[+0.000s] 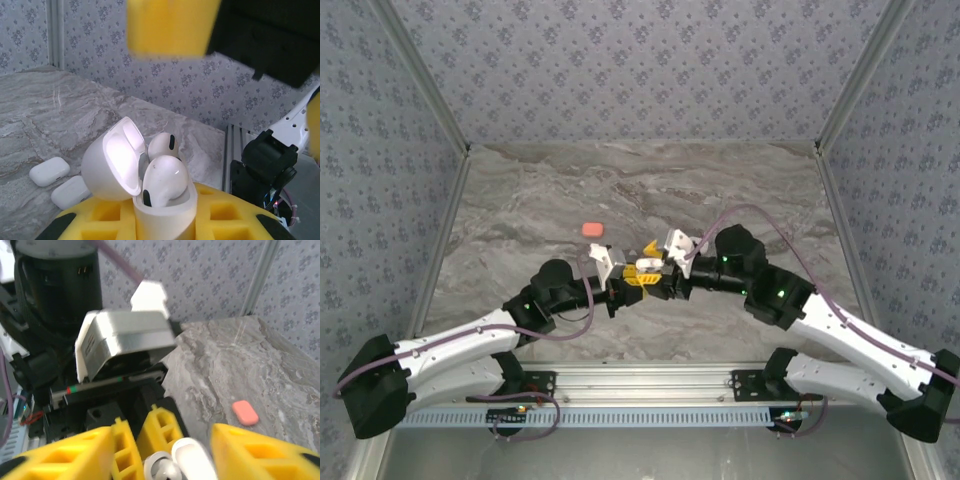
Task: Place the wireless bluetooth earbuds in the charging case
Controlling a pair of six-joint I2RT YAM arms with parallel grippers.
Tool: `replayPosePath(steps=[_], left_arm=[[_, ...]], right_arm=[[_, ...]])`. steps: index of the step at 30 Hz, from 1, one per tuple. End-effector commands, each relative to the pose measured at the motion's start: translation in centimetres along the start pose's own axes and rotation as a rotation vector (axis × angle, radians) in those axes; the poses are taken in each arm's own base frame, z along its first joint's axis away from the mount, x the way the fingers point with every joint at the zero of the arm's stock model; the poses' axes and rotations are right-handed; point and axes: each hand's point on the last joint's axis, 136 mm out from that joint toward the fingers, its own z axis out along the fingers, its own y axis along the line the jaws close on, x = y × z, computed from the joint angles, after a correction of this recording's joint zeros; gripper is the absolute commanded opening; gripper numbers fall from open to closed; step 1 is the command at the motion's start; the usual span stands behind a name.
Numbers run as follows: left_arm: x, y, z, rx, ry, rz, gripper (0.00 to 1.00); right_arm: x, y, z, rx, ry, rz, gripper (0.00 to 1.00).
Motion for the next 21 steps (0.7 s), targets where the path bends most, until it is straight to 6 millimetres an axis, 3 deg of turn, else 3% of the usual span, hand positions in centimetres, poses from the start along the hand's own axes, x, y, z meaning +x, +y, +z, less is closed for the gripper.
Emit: replayPosePath(steps=[1,6,12,21], left_arm=[[-3.5,-1.1,0.0,0.035,-0.1,0.039,0.0],[-3.6,-1.3,0.0,0.042,-0.103,0.041,0.0],[-3.5,-1.3,-0.1,0.043,-0.102,0.044,0.0],[-3.4,-1.1,-0.1,0.03,-0.098,0.043,0.0]], right_arm=[[-2.4,-1.6,-2.0,0.053,-0.062,0.09,0.72],[0.1,-4.4,-2.4,0.065,-0.015,0.336,1.0],[3.1,-3.8,-0.5,-0.076,0.074,0.557,1.0],[3.3,-1.3,0.5,-0.232,0.099,0.607,1.0]])
